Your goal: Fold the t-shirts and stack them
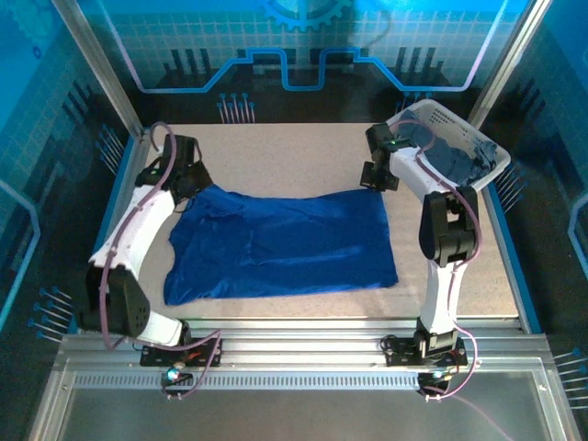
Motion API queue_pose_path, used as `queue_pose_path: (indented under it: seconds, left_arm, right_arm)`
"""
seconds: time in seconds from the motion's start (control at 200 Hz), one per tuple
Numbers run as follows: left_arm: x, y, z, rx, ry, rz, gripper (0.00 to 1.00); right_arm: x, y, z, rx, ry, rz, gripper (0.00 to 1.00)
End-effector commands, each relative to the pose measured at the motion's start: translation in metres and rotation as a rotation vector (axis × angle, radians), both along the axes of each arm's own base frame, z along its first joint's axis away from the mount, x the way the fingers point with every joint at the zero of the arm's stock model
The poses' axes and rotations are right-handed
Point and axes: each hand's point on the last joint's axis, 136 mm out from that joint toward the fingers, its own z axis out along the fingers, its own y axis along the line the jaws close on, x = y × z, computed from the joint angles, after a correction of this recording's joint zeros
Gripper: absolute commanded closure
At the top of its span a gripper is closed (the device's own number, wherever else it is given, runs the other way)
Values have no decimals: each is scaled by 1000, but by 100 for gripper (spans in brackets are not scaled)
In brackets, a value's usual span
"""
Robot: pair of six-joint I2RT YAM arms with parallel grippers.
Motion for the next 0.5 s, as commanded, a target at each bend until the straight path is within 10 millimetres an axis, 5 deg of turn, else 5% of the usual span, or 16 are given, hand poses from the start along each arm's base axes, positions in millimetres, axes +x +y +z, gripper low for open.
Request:
queue_pose_path:
  seconds: [0.0, 0.185, 0.495]
  left_arm:
    - [-34, 10, 5, 7, 3, 52, 100]
    - [-88, 23, 3, 19, 18, 133, 100]
    - [-166, 23, -64, -61, 180, 281, 100]
  right_arm:
    - [-19, 1, 7, -5, -8, -12, 100]
    - [-52, -5, 2, -19, 15, -17, 100]
    - [-99, -7, -36, 7, 122, -37, 100]
